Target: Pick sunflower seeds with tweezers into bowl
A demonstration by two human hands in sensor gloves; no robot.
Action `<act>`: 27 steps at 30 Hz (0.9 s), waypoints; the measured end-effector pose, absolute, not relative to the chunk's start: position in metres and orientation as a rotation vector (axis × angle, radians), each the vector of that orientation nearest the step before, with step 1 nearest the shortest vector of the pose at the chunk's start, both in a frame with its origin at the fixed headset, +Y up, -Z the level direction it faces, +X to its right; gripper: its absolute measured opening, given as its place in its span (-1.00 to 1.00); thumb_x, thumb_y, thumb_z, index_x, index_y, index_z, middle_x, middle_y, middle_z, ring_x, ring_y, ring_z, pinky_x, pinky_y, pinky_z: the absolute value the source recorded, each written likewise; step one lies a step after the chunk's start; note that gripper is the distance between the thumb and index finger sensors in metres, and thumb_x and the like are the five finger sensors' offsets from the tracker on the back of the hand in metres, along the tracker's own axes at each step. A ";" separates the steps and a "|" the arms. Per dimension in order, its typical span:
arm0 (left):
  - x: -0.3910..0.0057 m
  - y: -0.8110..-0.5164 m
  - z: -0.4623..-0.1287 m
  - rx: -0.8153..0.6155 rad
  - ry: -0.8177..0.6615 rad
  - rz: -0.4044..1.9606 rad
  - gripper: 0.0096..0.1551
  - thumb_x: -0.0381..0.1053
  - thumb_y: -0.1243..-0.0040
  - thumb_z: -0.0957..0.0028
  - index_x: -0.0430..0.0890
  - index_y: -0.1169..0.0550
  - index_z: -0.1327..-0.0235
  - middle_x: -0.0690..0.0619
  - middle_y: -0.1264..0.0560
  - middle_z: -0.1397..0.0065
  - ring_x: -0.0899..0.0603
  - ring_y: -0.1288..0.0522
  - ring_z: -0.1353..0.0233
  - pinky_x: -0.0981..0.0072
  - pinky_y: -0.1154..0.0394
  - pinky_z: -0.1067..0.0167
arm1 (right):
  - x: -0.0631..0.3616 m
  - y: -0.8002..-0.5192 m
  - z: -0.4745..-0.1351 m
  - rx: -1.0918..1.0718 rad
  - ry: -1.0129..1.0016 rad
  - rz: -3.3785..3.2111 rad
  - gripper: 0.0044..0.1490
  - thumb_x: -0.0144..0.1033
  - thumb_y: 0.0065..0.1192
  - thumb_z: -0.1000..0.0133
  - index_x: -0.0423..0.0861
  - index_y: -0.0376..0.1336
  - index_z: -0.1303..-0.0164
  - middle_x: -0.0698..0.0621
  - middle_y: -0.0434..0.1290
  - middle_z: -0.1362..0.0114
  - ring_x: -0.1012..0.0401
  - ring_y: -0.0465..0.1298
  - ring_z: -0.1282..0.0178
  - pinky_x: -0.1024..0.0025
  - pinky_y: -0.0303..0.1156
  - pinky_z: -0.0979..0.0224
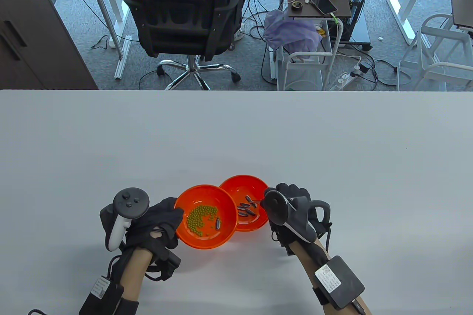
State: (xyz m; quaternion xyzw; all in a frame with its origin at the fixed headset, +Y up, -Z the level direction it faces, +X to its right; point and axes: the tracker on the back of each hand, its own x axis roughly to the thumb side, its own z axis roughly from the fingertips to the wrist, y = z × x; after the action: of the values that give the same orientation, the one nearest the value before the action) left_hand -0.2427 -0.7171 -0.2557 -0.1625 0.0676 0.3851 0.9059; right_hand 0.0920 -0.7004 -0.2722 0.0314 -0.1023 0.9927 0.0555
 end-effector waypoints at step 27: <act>-0.240 -0.718 -0.256 -0.337 0.131 0.788 -0.44 0.07 -0.24 -0.01 -0.12 -0.58 -0.24 -0.04 -0.76 0.35 0.04 -0.74 0.65 0.21 -0.73 0.46 | 0.094 -0.660 -0.259 0.096 -0.446 2.765 -0.50 0.01 0.48 0.24 0.09 0.66 0.18 0.15 0.72 0.12 0.25 0.67 0.23 0.25 0.62 -0.07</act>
State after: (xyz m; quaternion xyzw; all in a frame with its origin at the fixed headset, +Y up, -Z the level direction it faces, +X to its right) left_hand -0.2399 -0.7183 -0.2563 -0.1632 0.0633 0.3819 0.9075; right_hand 0.0936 -0.6599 -0.2592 0.0337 -0.1570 0.9725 0.1687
